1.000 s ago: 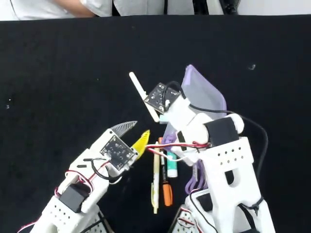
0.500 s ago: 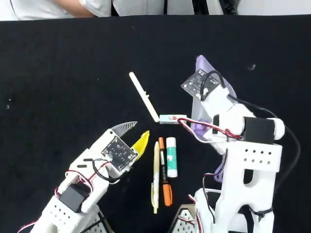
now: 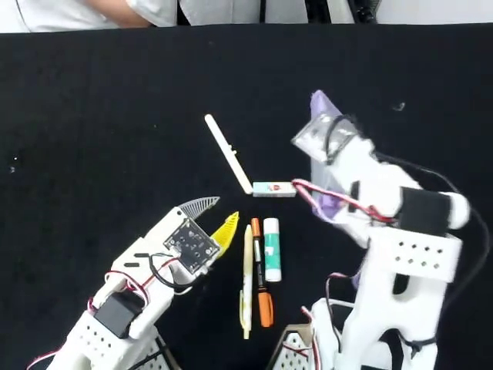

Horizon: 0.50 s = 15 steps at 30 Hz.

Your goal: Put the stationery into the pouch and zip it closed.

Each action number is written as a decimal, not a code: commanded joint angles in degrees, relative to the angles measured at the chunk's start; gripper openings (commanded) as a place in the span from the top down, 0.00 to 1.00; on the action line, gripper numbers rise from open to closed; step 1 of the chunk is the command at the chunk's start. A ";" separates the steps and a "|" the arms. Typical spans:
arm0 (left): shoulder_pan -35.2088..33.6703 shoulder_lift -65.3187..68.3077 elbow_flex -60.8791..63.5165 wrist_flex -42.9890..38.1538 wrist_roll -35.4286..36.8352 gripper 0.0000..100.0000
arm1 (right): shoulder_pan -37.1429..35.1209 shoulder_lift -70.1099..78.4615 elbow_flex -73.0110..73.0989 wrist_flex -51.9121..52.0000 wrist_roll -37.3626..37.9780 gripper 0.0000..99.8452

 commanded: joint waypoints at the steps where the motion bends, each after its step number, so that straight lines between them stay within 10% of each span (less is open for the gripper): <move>1: 0.66 0.00 1.36 0.00 -0.53 0.85 | 8.09 2.15 -5.85 1.67 3.16 0.99; 15: 0.66 0.00 1.36 0.09 -0.53 0.85 | 4.92 0.66 -8.84 -9.05 12.40 0.99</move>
